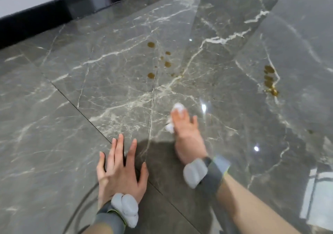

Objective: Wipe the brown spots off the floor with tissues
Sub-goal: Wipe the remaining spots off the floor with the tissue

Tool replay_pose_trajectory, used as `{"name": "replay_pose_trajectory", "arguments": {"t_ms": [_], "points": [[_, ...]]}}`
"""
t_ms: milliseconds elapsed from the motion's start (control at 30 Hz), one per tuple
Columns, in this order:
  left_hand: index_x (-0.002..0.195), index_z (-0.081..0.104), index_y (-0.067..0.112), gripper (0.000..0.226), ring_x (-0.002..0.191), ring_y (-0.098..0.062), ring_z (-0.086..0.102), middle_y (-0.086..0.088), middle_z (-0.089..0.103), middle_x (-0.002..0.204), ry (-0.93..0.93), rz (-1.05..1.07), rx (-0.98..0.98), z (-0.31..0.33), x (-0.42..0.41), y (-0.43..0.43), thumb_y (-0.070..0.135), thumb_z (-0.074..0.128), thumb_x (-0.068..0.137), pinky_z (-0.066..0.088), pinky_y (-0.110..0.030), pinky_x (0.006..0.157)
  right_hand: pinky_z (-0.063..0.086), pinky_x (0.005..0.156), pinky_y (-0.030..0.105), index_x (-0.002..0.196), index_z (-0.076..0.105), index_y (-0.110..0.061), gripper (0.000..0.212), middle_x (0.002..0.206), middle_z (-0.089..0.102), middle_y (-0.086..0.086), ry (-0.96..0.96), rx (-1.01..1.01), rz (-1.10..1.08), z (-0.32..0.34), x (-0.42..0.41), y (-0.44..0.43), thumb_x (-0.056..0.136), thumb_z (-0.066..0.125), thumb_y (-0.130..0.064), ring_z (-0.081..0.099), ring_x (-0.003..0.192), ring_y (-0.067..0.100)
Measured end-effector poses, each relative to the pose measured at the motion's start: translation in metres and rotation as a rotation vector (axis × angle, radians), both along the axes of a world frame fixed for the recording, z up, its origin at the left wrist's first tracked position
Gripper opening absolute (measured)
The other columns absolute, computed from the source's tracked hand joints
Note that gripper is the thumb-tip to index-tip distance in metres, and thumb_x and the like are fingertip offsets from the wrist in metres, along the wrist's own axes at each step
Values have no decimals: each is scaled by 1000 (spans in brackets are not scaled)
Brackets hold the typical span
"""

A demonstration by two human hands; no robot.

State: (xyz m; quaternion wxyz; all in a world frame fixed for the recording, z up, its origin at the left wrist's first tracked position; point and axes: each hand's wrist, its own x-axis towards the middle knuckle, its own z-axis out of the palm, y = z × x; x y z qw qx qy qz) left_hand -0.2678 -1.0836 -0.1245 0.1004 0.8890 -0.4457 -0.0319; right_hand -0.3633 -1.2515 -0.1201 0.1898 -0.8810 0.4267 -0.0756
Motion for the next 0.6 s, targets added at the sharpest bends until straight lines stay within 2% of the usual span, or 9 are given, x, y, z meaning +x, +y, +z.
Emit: {"name": "replay_pose_trajectory", "arguments": {"t_ms": [100, 167, 200, 267, 367, 433, 500, 567, 600], "points": [[136, 45, 19, 62, 136, -23, 28, -12, 32, 150, -13, -2, -7, -1, 0, 1, 47, 35, 81, 18, -48, 108, -5, 116, 34, 143, 25, -14, 71, 152, 21, 1, -8, 0, 371, -1, -17, 58, 74, 13, -9, 11, 142, 17], [137, 44, 19, 62, 136, -24, 29, -13, 32, 150, -19, -7, -18, -1, -2, 1, 46, 35, 82, 18, -48, 109, 0, 115, 33, 143, 27, -19, 72, 151, 22, -4, -5, -22, 426, 1, -61, 58, 73, 18, -6, 13, 141, 13], [137, 45, 19, 62, 136, -24, 29, -13, 32, 150, -18, -6, -21, -2, -3, 1, 46, 35, 82, 18, -48, 109, 3, 115, 33, 143, 27, -22, 72, 150, 22, -6, 1, -38, 370, 4, -85, 51, 74, 21, -3, 15, 140, 13], [137, 45, 18, 62, 136, -24, 28, -13, 32, 150, -26, 6, -29, -2, -2, 1, 45, 34, 82, 17, -48, 109, 1, 116, 32, 142, 28, -25, 73, 147, 23, -8, 9, -22, 90, 6, -129, 25, 76, 31, 6, 17, 140, 16], [136, 48, 17, 63, 135, -25, 31, -13, 34, 149, -29, 14, -26, -3, -2, 0, 45, 34, 81, 16, -47, 109, 1, 116, 40, 141, 31, -11, 63, 151, 20, 3, 0, 14, -400, 11, -153, -4, 83, 38, 12, 12, 142, 25], [135, 49, 17, 63, 135, -26, 33, -14, 35, 148, -26, 8, -26, -2, -3, 0, 46, 34, 80, 16, -47, 108, 1, 116, 44, 142, 28, -5, 67, 152, 19, 13, 19, 2, -505, 10, -135, 3, 78, 38, 15, 7, 142, 27], [134, 49, 18, 64, 135, -26, 32, -13, 35, 148, -24, 4, -21, -2, -2, 0, 46, 33, 80, 14, -47, 109, 4, 115, 42, 142, 27, -6, 73, 151, 21, 16, 8, -10, -367, 6, -100, 34, 73, 33, 15, 8, 141, 26], [135, 48, 18, 63, 136, -25, 30, -12, 34, 149, -21, 4, -17, -2, -1, 1, 46, 33, 80, 12, -46, 109, 9, 116, 41, 139, 35, -6, 69, 147, 32, 13, 0, -69, -92, 0, -77, 74, 72, 27, 6, 24, 138, 30], [136, 47, 19, 63, 137, -25, 29, -12, 33, 149, -18, 5, -19, -2, -1, 1, 46, 33, 81, 12, -46, 110, 10, 117, 39, 138, 37, -7, 66, 147, 34, 9, -15, -65, 37, -2, -75, 90, 74, 25, 0, 26, 138, 26]]}}
